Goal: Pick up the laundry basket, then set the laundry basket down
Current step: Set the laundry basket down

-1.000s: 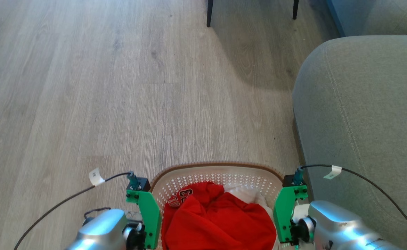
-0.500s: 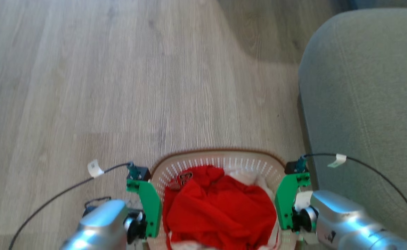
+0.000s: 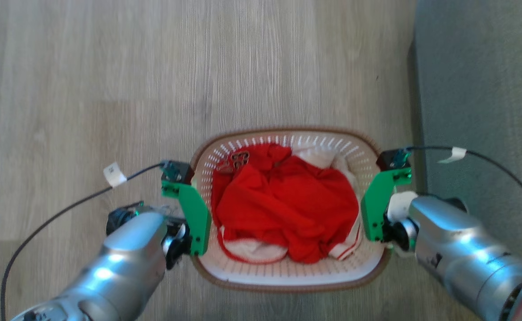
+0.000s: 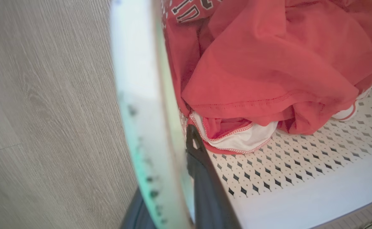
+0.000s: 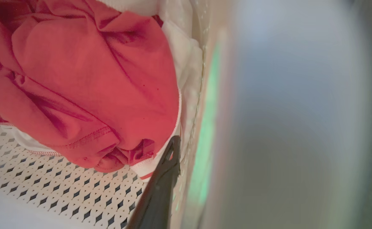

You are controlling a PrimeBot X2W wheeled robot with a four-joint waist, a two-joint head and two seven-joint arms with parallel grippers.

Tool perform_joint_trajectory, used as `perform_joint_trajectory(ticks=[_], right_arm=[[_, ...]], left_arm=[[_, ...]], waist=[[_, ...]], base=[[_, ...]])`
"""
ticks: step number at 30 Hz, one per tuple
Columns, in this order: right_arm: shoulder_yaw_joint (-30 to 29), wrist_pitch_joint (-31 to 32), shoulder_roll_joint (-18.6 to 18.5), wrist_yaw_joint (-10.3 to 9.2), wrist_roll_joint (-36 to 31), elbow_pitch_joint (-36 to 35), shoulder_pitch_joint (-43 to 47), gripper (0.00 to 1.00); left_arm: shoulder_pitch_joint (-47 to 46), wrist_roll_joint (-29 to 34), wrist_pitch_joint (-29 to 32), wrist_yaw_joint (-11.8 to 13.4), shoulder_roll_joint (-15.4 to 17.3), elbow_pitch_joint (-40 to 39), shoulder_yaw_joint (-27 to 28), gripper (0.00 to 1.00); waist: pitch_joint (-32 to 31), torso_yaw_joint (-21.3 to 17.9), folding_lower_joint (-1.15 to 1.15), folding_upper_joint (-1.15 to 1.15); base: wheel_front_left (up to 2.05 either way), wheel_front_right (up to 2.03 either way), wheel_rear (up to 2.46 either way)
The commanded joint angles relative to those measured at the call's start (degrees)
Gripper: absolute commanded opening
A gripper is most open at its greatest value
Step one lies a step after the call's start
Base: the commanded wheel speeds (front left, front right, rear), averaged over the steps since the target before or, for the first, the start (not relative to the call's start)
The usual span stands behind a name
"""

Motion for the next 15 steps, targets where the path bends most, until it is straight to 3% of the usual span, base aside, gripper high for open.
perform_joint_trajectory(ticks=[1, 15], right_arm=[[0.33, -1.11, 0.24, 0.44, -0.95, -1.8, -1.19, 0.0], [0.4, -3.89, -1.12, 0.44, -1.72, -1.64, -7.32, 0.0]], left_arm=[[-2.31, 1.39, -0.4, -0.72, -0.38, -1.67, 0.31, 0.0], [-9.57, 4.97, -5.42, 1.81, -0.39, -4.32, 0.16, 0.0]], waist=[[4.77, 0.21, -0.01, 0.0], [19.48, 0.22, -0.01, 0.0]], base=[[0.0, 0.0, 0.0], [0.0, 0.0, 0.0]])
